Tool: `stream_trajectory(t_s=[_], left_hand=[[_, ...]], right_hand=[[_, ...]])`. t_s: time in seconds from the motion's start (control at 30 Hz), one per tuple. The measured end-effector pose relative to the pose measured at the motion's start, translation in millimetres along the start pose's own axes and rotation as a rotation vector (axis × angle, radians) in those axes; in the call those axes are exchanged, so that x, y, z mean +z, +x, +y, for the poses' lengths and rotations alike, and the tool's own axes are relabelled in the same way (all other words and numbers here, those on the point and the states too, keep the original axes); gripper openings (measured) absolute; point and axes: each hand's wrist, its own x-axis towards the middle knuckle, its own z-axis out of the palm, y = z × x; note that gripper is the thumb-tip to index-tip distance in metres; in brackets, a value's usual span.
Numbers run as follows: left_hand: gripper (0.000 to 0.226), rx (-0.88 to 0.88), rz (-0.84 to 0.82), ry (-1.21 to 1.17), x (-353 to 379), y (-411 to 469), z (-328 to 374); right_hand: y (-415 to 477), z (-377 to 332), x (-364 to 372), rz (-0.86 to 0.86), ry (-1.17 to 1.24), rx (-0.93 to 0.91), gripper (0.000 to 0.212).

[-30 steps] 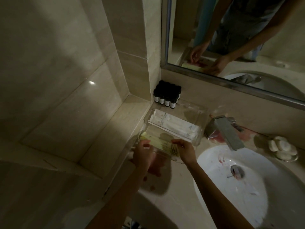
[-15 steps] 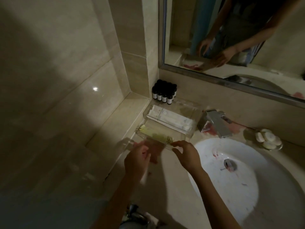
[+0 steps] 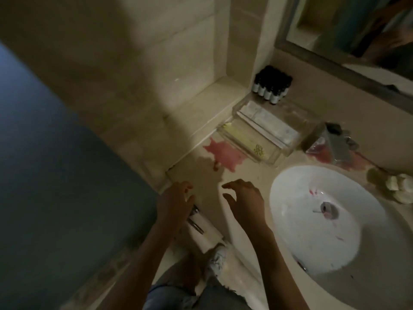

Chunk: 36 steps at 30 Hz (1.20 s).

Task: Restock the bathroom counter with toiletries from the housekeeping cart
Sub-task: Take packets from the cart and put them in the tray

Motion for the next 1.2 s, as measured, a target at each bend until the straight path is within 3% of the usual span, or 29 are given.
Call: stream_trajectory(t_s=[0.17,0.3,0.37,0.43,0.7,0.97,1.07,1.2], left_hand=[[0.026,-0.258,0.154,-0.113,-37,-44,-37],[0.031,-0.365,0.270,-0.013,-86,-108,-71],[0.033,-0.424,0.353,-0.022,-102,-145,-94],[0.034,-0.482,0.416,-0.050,-111,-181,-118],[0.029,-0.796,0.666,-0.101,-122,-366,-208],[0.027,-1.311,0.913,-0.144,-109,-587,-255],[0.032,-1.511,0.941,-0.169,-94,-660,-258],[0.032,-1.711,1.030,-0.215,-75,-723,-262]], right_hand=[[-2,-66,18,-0.111,-0.012,-0.284,0.023],[-14,-136,39,-0.218,-0.062,-0.531,0.042],[-32,-171,54,-0.261,-0.080,-0.601,0.024],[-57,-202,68,-0.269,-0.079,-0.680,0.020],[-201,-294,137,-0.524,-0.069,-0.995,0.023],[-400,-397,209,-0.743,-0.161,-1.506,0.025],[-478,-418,223,-0.894,-0.069,-1.615,0.021],[-559,-435,228,-0.997,-0.155,-1.824,0.025]])
